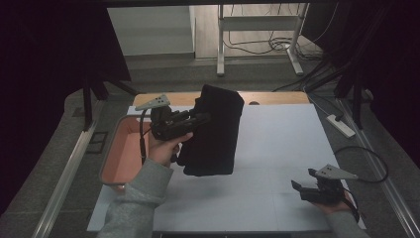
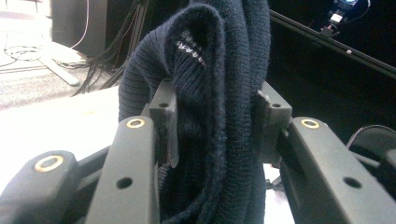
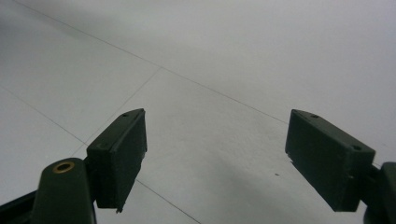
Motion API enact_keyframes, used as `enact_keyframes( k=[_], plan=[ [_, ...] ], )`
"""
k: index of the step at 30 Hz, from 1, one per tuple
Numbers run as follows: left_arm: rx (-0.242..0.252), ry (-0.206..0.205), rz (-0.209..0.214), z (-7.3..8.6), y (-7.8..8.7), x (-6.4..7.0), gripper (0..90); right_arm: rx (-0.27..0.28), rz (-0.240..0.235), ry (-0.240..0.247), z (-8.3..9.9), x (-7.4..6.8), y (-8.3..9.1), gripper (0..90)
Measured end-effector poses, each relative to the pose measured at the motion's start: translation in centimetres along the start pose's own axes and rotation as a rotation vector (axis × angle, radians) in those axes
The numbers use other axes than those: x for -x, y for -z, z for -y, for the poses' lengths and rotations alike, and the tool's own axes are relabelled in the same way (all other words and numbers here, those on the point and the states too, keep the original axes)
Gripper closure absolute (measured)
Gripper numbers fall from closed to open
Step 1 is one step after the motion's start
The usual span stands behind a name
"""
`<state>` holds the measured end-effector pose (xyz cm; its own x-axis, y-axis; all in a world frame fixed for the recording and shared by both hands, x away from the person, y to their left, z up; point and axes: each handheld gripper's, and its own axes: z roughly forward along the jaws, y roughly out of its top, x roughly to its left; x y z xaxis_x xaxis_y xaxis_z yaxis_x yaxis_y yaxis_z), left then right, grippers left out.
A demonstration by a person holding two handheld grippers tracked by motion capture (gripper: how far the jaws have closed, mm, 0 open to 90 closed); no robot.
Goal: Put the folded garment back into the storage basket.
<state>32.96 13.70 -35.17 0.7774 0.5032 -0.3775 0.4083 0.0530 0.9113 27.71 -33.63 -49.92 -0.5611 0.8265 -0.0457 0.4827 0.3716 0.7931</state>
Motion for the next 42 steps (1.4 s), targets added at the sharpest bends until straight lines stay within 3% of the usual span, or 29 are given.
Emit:
enact_keyframes(
  k=[42],
  plan=[
    [0.021,0.012,-0.021,0.3,2.1,-0.5,59.2,-0.006,0.023,-0.002,0.0,0.0,-0.1,21.0]
  ],
)
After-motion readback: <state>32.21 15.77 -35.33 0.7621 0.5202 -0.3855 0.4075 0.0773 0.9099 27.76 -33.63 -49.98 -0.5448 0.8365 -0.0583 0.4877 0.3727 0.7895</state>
